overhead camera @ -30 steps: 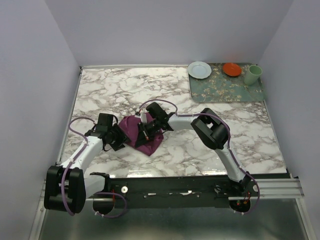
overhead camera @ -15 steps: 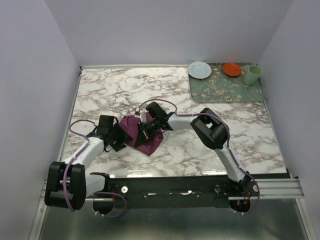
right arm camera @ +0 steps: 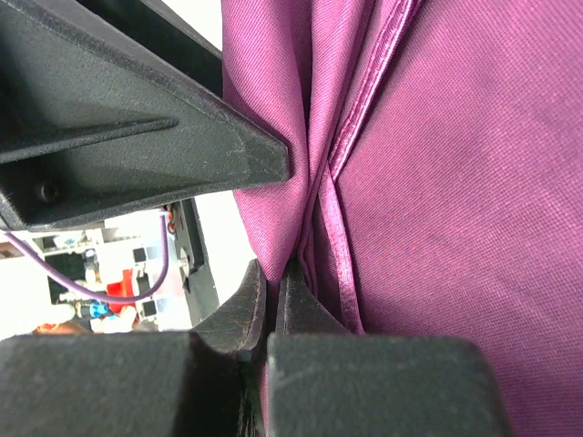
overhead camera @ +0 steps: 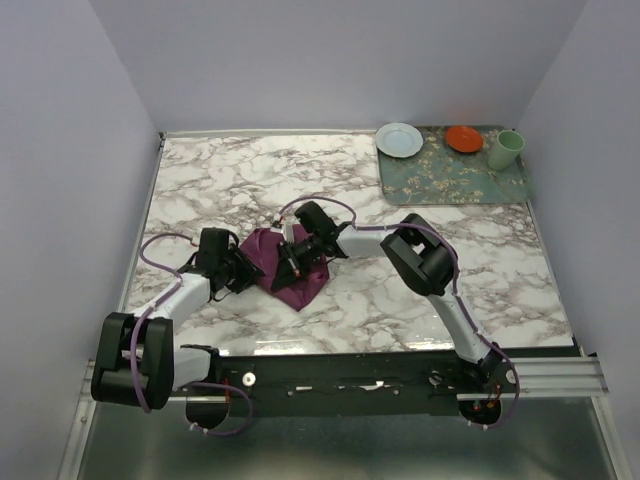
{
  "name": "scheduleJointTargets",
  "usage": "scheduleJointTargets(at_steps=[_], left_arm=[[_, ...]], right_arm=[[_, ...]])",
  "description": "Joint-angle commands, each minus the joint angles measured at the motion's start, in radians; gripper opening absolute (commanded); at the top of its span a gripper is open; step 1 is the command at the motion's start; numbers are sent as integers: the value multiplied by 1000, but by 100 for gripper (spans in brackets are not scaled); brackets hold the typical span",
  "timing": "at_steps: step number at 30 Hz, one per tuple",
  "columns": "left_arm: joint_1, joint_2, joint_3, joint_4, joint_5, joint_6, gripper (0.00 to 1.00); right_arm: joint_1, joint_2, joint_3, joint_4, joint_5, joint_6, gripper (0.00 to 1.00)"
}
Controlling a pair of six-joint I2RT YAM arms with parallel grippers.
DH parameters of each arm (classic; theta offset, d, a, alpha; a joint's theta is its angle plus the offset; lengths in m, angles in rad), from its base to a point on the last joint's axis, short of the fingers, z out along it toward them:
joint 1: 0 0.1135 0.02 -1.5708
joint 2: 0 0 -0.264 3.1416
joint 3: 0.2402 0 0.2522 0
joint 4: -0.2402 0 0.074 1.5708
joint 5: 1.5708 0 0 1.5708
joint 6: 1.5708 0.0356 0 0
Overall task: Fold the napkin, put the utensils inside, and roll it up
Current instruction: Roll the napkin with the utensil
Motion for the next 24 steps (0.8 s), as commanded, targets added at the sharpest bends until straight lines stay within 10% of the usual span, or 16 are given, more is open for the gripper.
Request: scheduleJointTargets(at_steps=[1, 10, 16, 20, 24], left_arm=[[6, 34, -15, -36, -126, 92, 43], [-2, 69, 53, -54, -106, 126, 2], [-2, 79, 74, -89, -87, 104, 0], [-2, 92, 71, -100, -83, 58, 39], [-6, 115, 74, -100, -78, 11, 48]], right_arm=[[-2, 79, -5, -73, -7, -88, 0], [-5, 75, 50, -165, 7, -197, 0], [-3, 82, 84, -198, -15, -234, 1], [-5, 89, 85, -196, -35, -218, 1], [-5, 82, 76, -140, -47, -151, 1]])
